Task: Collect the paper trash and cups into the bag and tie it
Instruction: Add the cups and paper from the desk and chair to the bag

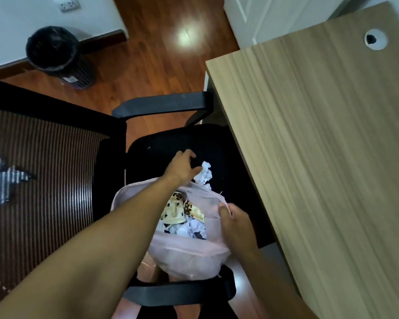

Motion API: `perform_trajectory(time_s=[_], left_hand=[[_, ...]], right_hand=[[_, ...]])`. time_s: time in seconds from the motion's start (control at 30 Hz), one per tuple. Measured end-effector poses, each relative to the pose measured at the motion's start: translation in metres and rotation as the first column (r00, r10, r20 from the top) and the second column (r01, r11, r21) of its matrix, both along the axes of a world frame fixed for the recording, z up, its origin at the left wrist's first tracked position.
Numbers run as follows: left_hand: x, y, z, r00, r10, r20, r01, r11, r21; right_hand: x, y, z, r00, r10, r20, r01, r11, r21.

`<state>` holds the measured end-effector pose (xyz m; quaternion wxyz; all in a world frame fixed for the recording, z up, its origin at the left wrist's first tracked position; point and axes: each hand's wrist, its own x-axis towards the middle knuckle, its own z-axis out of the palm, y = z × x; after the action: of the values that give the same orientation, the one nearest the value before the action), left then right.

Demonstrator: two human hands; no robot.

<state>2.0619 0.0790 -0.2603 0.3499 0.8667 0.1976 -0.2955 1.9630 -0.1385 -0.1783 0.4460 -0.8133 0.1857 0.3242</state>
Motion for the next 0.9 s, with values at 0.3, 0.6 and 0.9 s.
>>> perform_trajectory(time_s=[0.3, 0.6, 0.9], left_hand=[[-0.019, -0.014, -0.074, 0.994, -0.096, -0.051, 0.101, 0.99, 0.097], [-0.035, 0.016, 0.076, 0.828, 0.541, -0.144, -0.485, 0.565, -0.667], [-0.122, 0.054, 0.101, 0.917, -0.027, -0.398, -0.21, 0.814, -0.541]], right_hand=[[0.006, -0.017, -0.009, 0.998, 0.056, -0.009, -0.054, 0.99, 0.128], [0.016, -0.014, 0.006, 0.998, 0.015, -0.063, -0.006, 0.99, 0.139], [-0.001, 0.009, 0.056, 0.983, -0.055, -0.176, 0.074, 0.992, 0.104]])
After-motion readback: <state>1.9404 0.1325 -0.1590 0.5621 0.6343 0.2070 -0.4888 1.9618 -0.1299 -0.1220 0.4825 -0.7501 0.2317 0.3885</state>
